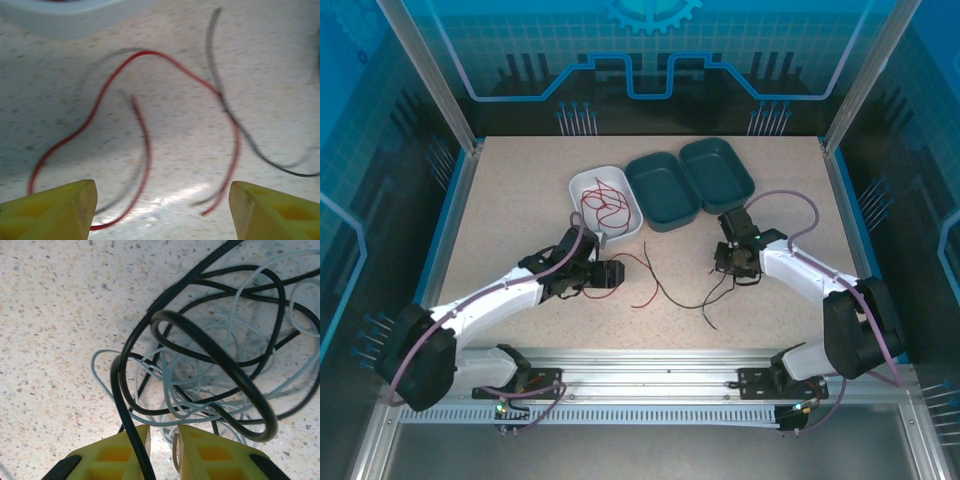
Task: Untangle the cables
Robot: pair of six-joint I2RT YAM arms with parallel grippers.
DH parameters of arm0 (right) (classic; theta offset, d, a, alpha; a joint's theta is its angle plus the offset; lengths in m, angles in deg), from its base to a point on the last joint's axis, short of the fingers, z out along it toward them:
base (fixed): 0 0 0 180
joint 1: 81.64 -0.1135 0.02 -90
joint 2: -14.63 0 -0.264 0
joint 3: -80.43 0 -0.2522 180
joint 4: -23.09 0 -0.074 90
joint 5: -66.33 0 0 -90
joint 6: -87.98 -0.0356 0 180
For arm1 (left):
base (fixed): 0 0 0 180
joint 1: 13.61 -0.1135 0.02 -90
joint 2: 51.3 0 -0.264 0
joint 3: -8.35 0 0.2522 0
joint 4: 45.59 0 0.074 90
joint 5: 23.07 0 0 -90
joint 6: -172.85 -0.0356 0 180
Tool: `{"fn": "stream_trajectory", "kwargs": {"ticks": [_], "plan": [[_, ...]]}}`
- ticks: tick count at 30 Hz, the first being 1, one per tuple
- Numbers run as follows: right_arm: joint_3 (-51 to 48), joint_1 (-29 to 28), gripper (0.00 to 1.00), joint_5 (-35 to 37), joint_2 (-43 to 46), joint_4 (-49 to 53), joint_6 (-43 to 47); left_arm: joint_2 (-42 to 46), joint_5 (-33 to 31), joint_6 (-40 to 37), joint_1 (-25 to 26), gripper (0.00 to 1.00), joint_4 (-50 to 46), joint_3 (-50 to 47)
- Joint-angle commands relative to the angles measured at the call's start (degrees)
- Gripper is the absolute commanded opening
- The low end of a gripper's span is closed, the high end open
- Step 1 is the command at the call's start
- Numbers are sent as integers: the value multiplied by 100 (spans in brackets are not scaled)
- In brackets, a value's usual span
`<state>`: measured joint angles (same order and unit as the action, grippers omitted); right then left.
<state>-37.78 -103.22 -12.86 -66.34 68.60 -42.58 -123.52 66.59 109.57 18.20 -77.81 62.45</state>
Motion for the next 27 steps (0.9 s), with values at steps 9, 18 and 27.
{"fn": "stream_trajectory", "kwargs": {"ticks": [9, 18, 27], "plan": [[-96, 348, 22, 81, 421, 286, 163, -1441, -78, -977, -459, 63, 167, 593], [-171, 366, 23, 89, 580, 271, 166, -2278, -580, -1022, -448, 57, 159, 1105], [-212, 393, 26, 63, 712, 234, 138, -2370, -523, -991, -296, 19, 221, 1069]]}}
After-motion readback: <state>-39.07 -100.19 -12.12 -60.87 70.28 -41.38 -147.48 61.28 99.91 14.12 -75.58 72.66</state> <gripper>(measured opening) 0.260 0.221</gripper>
